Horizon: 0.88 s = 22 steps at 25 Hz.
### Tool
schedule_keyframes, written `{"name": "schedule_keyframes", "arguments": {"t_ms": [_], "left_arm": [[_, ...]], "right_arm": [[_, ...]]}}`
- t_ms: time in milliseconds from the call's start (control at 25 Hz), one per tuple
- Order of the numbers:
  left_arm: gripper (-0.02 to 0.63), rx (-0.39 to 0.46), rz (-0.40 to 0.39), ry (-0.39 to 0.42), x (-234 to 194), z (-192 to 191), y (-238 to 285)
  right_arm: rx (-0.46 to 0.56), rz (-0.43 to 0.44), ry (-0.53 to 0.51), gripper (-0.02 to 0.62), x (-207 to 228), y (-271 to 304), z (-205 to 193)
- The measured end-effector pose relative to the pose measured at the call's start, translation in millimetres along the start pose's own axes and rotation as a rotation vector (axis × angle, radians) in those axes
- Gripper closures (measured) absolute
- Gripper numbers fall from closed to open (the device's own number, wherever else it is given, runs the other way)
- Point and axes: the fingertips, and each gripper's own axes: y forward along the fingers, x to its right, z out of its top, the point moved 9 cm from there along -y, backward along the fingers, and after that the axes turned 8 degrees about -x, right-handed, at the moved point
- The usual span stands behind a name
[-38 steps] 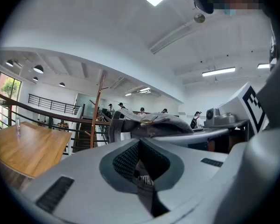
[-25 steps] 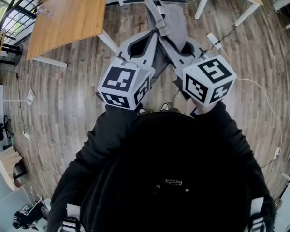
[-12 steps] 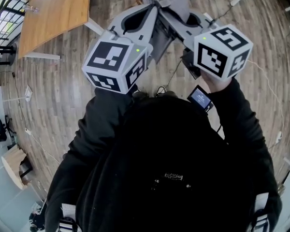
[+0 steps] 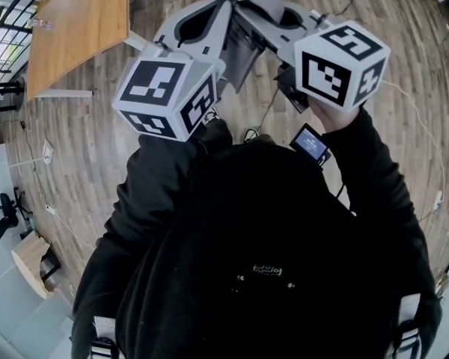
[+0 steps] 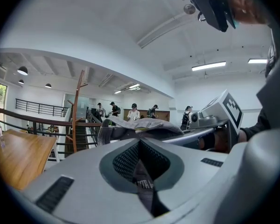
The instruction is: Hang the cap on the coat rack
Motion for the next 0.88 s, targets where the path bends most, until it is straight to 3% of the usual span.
{"name": "schedule_keyframes", "arguments": {"t_ms": [600, 880], "left_arm": [[0.604, 0.035, -0.067, -0.006, -29.5, 0.4, 42.0], [0.604, 0.048, -0.08, -0.021, -112.6, 17.8, 82.5]], "right_arm": [[-0.002, -0.04, 0.016, 0.591, 35.7, 20.6, 8.3], [0.001, -0.039, 0.018, 0.591, 71.9, 94.1, 53.4]]}}
